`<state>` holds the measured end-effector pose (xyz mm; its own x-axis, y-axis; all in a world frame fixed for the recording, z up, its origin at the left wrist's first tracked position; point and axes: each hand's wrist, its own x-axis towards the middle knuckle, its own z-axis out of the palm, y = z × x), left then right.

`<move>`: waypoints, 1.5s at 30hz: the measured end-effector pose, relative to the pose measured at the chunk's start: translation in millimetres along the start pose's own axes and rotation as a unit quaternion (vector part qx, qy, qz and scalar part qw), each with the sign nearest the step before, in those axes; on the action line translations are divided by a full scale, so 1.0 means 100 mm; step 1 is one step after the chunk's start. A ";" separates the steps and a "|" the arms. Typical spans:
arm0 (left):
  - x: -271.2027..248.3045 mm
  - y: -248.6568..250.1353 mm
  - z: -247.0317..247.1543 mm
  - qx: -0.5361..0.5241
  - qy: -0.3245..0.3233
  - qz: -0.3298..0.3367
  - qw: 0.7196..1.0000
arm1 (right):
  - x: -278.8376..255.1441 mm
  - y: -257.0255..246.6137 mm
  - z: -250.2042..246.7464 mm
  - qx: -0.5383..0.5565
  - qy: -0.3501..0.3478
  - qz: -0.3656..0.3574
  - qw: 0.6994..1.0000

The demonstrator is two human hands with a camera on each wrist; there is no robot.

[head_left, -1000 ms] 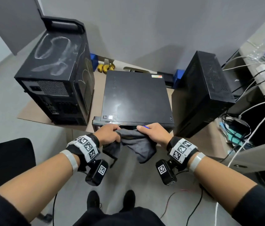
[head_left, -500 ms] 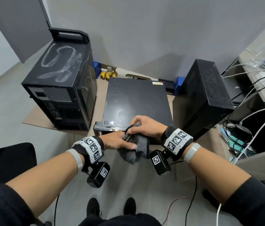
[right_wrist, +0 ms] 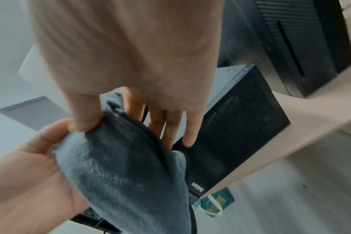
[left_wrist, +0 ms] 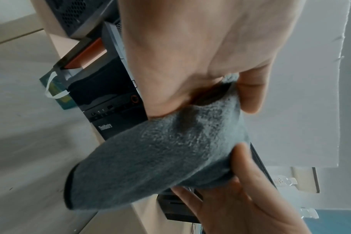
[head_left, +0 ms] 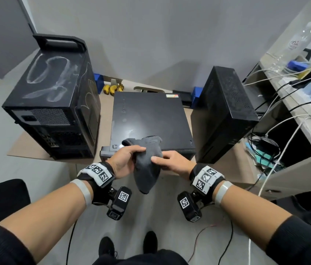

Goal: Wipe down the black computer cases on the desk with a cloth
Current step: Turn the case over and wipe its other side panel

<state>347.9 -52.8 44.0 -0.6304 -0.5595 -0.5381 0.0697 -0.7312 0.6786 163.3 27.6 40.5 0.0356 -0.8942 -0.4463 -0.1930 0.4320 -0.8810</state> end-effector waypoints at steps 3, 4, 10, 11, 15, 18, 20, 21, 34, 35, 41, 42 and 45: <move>-0.02 0.03 0.01 0.036 -0.014 0.016 0.999 | 0.05 -0.03 0.02 -0.095 0.089 -0.063 0.990; -0.03 0.04 0.01 0.046 -0.008 0.021 0.999 | 0.05 -0.04 0.01 -0.118 0.101 -0.068 0.986; 0.00 0.11 -0.05 0.146 0.042 0.096 0.984 | 0.04 -0.20 -0.03 -0.054 0.078 -0.108 0.990; 0.00 0.13 -0.05 0.150 0.041 0.112 0.981 | 0.06 -0.23 -0.03 -0.082 0.081 -0.107 0.988; 0.00 0.22 -0.08 0.139 0.078 0.169 0.973 | 0.09 -0.37 -0.09 -0.201 0.107 -0.115 0.967; -0.01 0.30 -0.12 0.123 0.117 0.170 0.971 | 0.07 -0.40 -0.16 -0.156 0.166 -0.116 0.967; -0.01 0.34 -0.14 0.135 0.099 0.157 0.973 | 0.04 -0.41 -0.16 -0.091 0.154 -0.126 0.976; -0.02 0.35 -0.15 0.148 0.087 0.154 0.973 | 0.04 -0.41 -0.16 -0.069 0.139 -0.127 0.980; 0.29 0.68 -0.15 0.224 0.053 0.233 0.945 | 0.16 -0.61 -0.51 -0.005 0.122 -0.178 0.976; 0.36 0.75 -0.13 0.243 0.057 0.261 0.932 | 0.22 -0.64 -0.59 -0.024 0.139 -0.195 0.971; 0.83 0.80 -0.19 0.437 0.092 0.349 0.824 | 0.71 -0.41 -0.94 -0.313 0.223 -0.230 0.894; 0.88 0.75 -0.21 0.502 0.104 0.336 0.790 | 0.74 -0.33 -0.93 -0.366 0.205 -0.218 0.881; 0.99 0.60 -0.27 0.674 0.119 0.227 0.692 | 0.81 -0.12 -0.93 -0.443 0.126 -0.165 0.872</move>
<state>310.9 -162.7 18.0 -0.6232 -0.7785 -0.0751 -0.6685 0.4804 0.5678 77.5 -60.5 29.6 0.0380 -0.9983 -0.0439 -0.8990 -0.0150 -0.4376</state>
